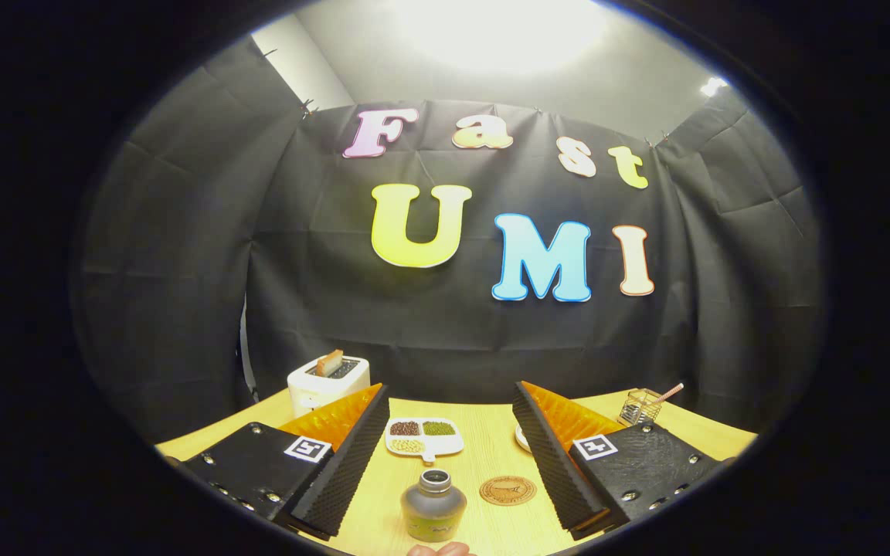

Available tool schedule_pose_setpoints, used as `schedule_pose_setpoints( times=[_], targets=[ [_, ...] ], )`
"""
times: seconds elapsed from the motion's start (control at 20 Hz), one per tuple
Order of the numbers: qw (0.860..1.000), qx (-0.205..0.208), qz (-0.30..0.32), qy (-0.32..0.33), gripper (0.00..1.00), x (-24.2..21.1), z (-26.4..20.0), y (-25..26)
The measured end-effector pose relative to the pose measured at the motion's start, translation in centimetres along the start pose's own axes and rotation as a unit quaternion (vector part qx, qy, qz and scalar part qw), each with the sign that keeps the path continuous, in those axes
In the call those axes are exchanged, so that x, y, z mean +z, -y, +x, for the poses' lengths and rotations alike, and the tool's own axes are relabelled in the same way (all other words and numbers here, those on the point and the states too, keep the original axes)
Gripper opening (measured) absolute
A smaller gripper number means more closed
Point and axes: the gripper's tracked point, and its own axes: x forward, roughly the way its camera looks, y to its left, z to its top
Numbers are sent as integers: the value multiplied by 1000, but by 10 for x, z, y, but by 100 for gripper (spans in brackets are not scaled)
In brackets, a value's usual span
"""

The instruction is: Take the bottle from table, then pour the juice into the cup, finally place the bottle on the coaster

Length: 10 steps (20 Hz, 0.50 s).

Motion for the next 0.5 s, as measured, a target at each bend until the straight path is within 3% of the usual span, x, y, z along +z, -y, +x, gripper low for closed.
schedule_pose_setpoints(
  times=[0.5],
  targets=[
    [1000, -1, 4, -28, 99, -88, 20, -8]
  ],
)
